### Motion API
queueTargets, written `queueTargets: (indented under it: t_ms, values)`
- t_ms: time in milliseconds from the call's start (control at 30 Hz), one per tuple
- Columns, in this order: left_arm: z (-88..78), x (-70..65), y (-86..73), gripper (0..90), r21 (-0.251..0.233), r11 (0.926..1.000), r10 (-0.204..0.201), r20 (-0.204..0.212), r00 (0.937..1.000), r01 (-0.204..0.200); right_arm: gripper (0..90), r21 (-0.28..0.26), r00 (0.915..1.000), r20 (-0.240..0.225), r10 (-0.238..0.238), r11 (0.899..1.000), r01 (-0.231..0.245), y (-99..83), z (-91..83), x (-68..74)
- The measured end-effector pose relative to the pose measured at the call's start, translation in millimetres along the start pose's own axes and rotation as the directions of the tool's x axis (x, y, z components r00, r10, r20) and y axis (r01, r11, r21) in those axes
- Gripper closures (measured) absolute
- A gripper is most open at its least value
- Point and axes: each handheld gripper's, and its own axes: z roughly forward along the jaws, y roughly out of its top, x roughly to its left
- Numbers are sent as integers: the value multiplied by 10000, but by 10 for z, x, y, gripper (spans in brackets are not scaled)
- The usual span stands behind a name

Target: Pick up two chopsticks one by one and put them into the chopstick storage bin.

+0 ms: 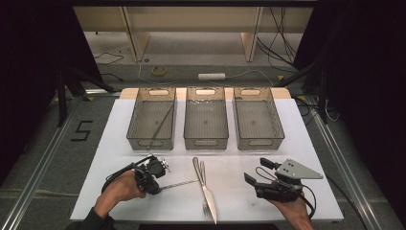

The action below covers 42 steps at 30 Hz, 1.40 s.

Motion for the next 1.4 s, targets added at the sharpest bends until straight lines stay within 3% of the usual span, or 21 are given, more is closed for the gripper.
queueTargets:
  t_ms: [800,1033,1067,1167,1300,1400]
  values:
    - [2,-18,-5,841,22,9979,643,106,9979,-643,240,22,10000,18,-23,10000,23,-2,1,6]
    - [-5,-19,-5,849,-9,9986,523,155,9985,-523,241,27,10000,15,-31,10000,31,-1,-1,4]
    - [-21,-7,-3,849,75,9978,659,144,9977,-660,240,27,10000,12,-31,10000,31,-1,-1,3]
    - [-77,-4,-14,850,-150,9988,467,106,9989,-465,241,33,10000,10,-37,10000,37,-1,-2,3]
    - [-128,22,-34,851,-22,9992,402,167,9991,-401,241,44,10000,-3,-36,10000,36,-3,3,5]
    - [-140,55,-60,851,-122,9999,115,119,9999,-114,241,47,10000,-32,-63,10000,63,-3,3,10]
